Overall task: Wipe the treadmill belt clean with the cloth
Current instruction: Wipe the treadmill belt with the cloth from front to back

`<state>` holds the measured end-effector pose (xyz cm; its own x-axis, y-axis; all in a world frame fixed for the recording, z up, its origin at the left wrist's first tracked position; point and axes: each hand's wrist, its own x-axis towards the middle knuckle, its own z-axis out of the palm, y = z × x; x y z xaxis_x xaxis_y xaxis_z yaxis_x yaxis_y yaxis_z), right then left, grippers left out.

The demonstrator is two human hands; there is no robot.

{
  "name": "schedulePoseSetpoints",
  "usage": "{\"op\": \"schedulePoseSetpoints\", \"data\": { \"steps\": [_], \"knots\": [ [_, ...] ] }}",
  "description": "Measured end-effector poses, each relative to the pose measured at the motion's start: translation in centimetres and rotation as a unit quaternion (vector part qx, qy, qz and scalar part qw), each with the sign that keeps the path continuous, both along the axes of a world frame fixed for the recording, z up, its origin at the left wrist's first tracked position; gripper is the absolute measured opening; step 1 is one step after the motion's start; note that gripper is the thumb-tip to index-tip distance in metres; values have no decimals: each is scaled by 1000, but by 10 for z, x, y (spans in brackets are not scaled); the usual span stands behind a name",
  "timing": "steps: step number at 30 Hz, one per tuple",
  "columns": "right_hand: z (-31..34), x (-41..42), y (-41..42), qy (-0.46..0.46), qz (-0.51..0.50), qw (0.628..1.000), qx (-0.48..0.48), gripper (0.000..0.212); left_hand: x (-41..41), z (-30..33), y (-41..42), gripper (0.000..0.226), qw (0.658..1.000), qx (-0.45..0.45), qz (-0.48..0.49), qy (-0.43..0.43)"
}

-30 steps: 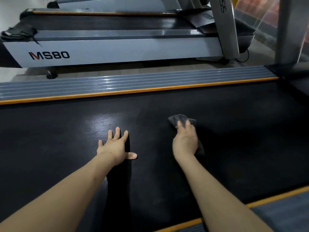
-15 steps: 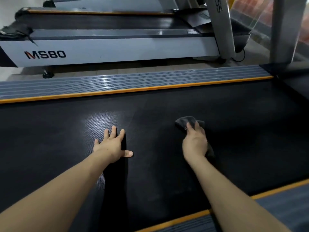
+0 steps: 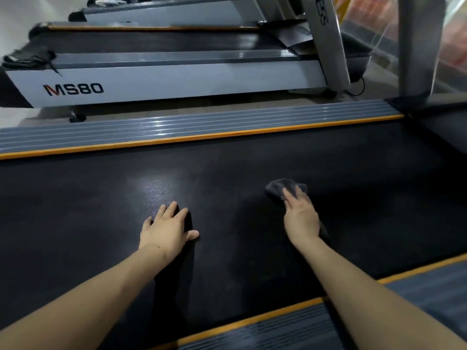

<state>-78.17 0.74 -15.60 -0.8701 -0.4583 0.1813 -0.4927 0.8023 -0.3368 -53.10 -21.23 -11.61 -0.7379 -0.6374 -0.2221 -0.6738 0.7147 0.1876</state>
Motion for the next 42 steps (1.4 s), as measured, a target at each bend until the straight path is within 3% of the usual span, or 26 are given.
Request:
{"op": "schedulePoseSetpoints", "data": {
  "steps": [5, 9, 12, 14, 17, 19, 22, 27, 30, 32, 35, 39, 42],
  "knots": [
    [3, 44, -40, -9, -89, 996, -29, 46, 11, 11, 16, 112, 995, 77, 5, -67],
    [-7, 123, -96, -21, 124, 990, -61, 45, 18, 3, 24, 126, 993, 86, 15, -79],
    [-4, 122, -86, -26, 256, 964, -61, 38, 19, 1, 24, 125, 993, 93, 22, -71],
    [-7, 81, -56, 12, 216, 975, -52, 38, 18, -1, 24, 123, 993, 92, 20, -67],
    [0, 18, 1, -13, 22, 999, -38, 40, 18, -4, 25, 122, 994, 88, 23, -58],
    [8, 10, 17, -24, -53, 998, -8, 42, 17, -5, 25, 122, 994, 87, 24, -55],
    [9, 41, -11, -15, -89, 996, 3, 45, 15, -3, 26, 122, 994, 86, 23, -67],
    [-9, 135, -78, -31, 163, 985, -51, 43, 12, -1, 26, 125, 993, 86, 29, -76],
    [-9, 111, -59, -7, 266, 962, -61, 39, 13, -2, 26, 123, 993, 82, 22, -78],
    [-11, 66, -29, 22, 209, 976, -51, 43, 14, -2, 27, 123, 994, 79, 22, -75],
    [-1, 13, 15, 8, 44, 999, -14, 43, 12, -2, 25, 123, 993, 87, 22, -79],
    [12, 27, -2, -34, -100, 994, -13, 42, 10, -1, 24, 123, 992, 87, 19, -87],
    [1, 84, -51, -6, -18, 999, -38, 49, 9, -3, 23, 124, 992, 91, 21, -88]
  ]
}}
